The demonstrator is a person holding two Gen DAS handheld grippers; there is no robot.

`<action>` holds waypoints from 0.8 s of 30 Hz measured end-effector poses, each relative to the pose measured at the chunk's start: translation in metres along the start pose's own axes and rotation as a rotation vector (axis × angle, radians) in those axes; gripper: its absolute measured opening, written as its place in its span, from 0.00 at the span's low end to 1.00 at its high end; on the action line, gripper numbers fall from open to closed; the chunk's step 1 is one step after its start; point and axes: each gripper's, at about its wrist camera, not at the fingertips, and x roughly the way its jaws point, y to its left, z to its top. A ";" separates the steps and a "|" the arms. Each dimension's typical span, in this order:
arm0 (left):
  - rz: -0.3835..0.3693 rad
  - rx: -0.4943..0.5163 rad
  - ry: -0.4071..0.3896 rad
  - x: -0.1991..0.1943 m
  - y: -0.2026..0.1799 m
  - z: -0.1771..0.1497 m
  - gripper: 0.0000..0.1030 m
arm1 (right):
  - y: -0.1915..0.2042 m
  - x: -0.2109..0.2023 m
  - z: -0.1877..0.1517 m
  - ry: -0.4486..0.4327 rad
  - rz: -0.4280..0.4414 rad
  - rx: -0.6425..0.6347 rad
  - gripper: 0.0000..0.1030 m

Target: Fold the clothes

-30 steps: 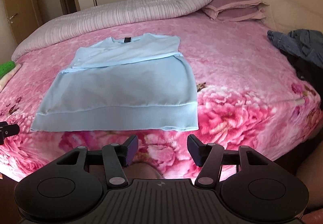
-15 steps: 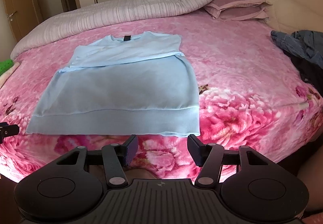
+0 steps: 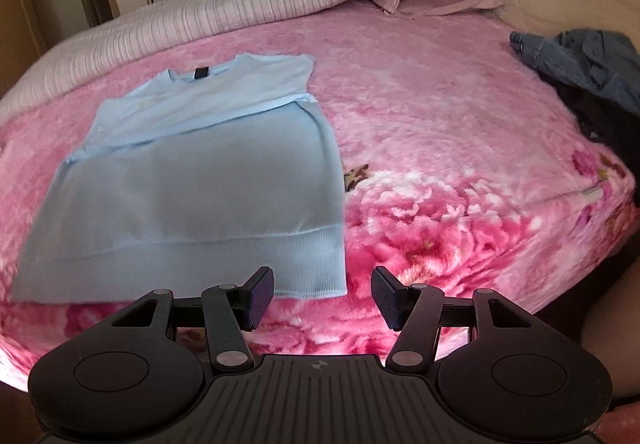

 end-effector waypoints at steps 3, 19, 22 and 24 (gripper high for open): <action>0.020 -0.010 0.007 0.006 0.014 0.001 0.35 | -0.024 0.004 0.007 -0.011 0.025 0.088 0.56; -0.245 -0.264 0.209 0.088 0.047 0.008 0.35 | -0.077 0.062 0.021 0.133 0.218 0.314 0.56; -0.309 -0.351 0.232 0.103 0.060 0.008 0.39 | -0.085 0.080 0.023 0.139 0.296 0.388 0.56; -0.351 -0.392 0.237 0.108 0.068 0.008 0.39 | -0.090 0.093 0.023 0.153 0.334 0.422 0.56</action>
